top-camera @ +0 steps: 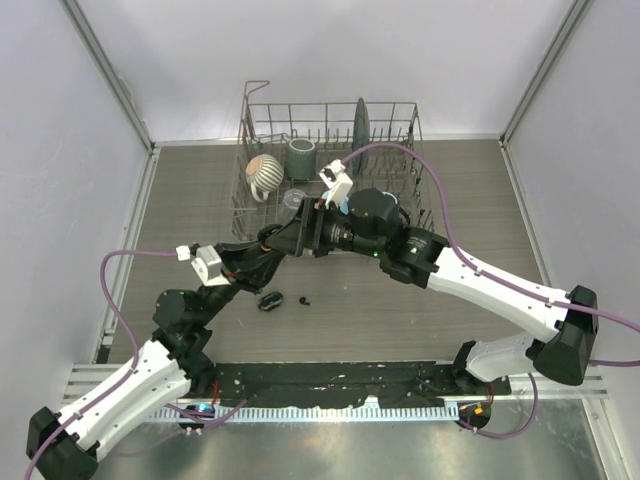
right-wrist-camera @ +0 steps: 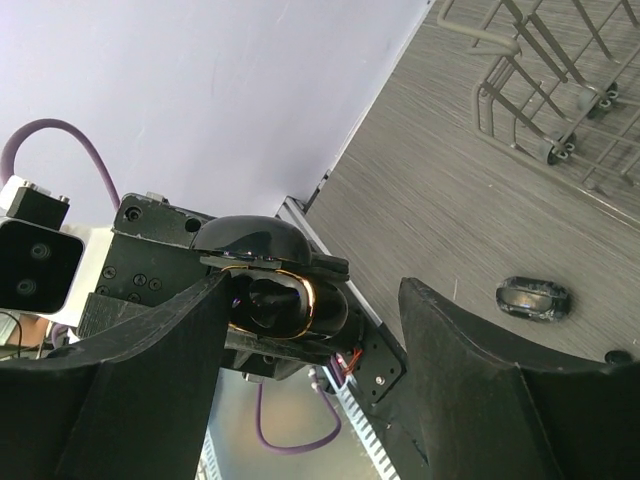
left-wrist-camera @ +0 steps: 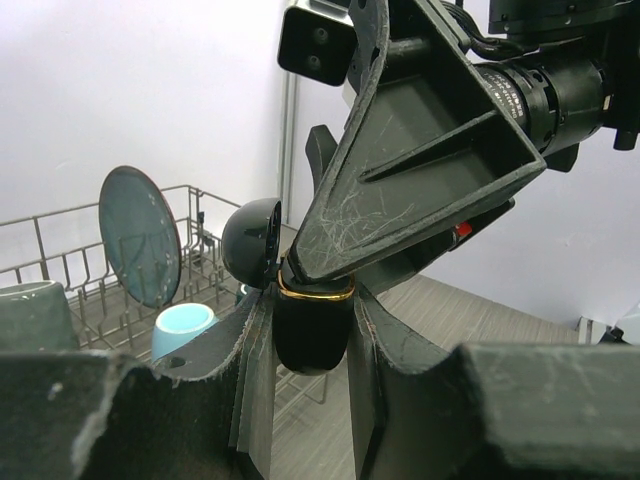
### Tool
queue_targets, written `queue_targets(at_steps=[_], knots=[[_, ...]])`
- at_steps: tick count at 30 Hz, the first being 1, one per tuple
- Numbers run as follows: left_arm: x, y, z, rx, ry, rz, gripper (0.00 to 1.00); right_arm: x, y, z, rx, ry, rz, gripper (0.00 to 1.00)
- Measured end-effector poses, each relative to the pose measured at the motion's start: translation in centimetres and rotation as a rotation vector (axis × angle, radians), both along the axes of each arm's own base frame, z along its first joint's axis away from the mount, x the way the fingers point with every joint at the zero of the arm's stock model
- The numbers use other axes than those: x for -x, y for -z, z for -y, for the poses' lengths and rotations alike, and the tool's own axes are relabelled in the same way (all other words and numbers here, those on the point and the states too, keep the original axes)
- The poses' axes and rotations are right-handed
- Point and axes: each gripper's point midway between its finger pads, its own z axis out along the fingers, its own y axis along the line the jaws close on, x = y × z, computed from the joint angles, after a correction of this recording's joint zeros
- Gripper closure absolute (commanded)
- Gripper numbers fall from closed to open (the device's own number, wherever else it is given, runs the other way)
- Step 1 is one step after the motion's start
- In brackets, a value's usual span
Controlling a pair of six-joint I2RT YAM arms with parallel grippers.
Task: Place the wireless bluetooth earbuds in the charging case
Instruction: Place the earbud in the charging case.
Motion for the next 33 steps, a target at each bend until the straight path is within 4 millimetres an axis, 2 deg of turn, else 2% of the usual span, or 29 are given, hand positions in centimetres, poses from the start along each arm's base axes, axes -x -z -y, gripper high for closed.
queue_targets(at_steps=[9, 24, 33], knots=[[-0.2, 0.6, 0.1, -0.022, -0.003, -0.012, 1.00, 0.2, 0.0, -0.1, 0.019, -0.025, 0.014, 0.47], [-0.4, 1.0, 0.3, -0.032, -0.003, -0.023, 1.00, 0.1, 0.1, -0.1, 0.077, -0.062, 0.057, 0.54], [-0.5, 1.4, 0.6, -0.042, 0.005, -0.031, 1.00, 0.0, 0.3, 0.3, 0.126, -0.063, 0.094, 0.53]])
